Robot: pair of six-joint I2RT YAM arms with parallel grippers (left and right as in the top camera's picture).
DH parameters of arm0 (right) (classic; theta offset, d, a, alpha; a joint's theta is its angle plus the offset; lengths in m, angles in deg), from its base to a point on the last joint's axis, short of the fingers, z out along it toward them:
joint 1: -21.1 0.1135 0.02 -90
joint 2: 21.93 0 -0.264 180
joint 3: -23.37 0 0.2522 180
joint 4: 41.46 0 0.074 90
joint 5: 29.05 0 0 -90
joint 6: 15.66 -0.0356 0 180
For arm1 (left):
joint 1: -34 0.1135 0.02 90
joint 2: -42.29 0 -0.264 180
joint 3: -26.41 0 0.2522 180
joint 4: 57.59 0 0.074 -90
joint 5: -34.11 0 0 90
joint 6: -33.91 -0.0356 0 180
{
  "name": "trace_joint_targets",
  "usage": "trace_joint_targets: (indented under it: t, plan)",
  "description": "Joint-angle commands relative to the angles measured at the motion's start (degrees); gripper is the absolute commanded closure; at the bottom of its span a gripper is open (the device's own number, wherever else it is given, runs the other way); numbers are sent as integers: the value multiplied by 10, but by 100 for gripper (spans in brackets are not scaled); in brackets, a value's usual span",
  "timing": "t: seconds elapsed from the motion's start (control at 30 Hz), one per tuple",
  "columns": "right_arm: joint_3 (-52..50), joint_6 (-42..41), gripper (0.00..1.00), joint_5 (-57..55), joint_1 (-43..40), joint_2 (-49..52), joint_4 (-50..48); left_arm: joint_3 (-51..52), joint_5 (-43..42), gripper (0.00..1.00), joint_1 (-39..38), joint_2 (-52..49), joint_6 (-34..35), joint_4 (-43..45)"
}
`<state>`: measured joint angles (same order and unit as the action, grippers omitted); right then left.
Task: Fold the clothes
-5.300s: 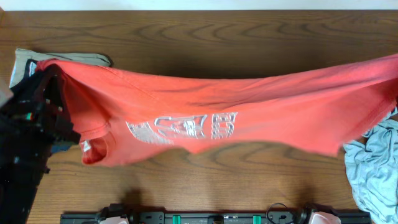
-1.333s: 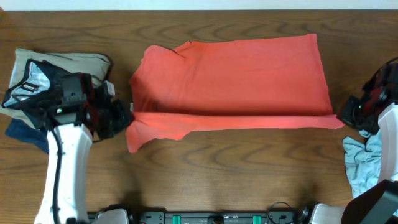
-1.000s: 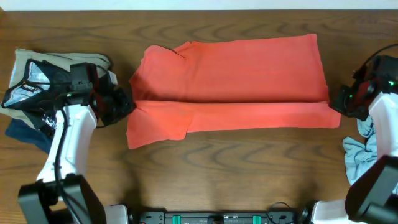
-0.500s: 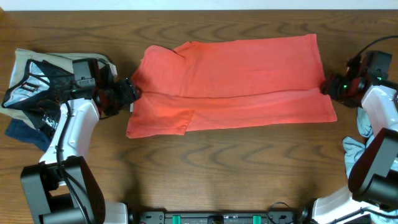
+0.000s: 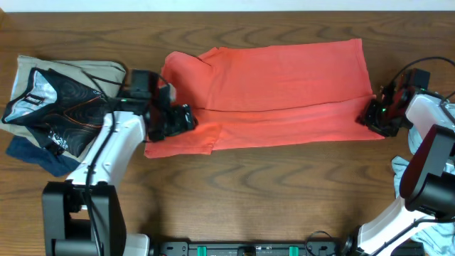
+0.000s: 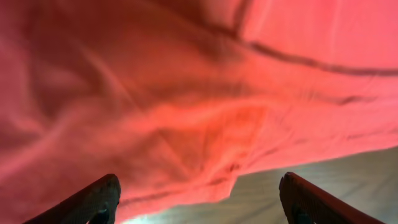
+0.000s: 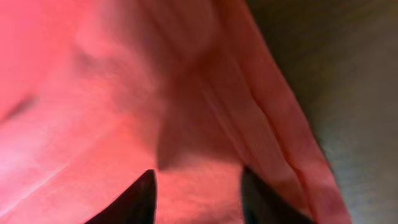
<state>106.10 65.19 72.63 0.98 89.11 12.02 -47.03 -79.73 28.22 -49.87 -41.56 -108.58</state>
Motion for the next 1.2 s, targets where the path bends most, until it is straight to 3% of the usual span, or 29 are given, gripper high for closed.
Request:
trace_joint_targets:
  t: [0.0,0.5,0.73,1.17]
  plan:
    - [-5,0,61,-50,3,28,15,4,46,17,-29,-3,-14,-13]
    - [-5,0,60,-52,3,31,22,88,106,24,-132,-3,-14,38]
    - [-5,0,60,-52,3,31,23,90,160,35,-157,-3,-17,51]
    - [-5,0,60,-52,3,31,23,90,184,39,-201,-67,-34,80]
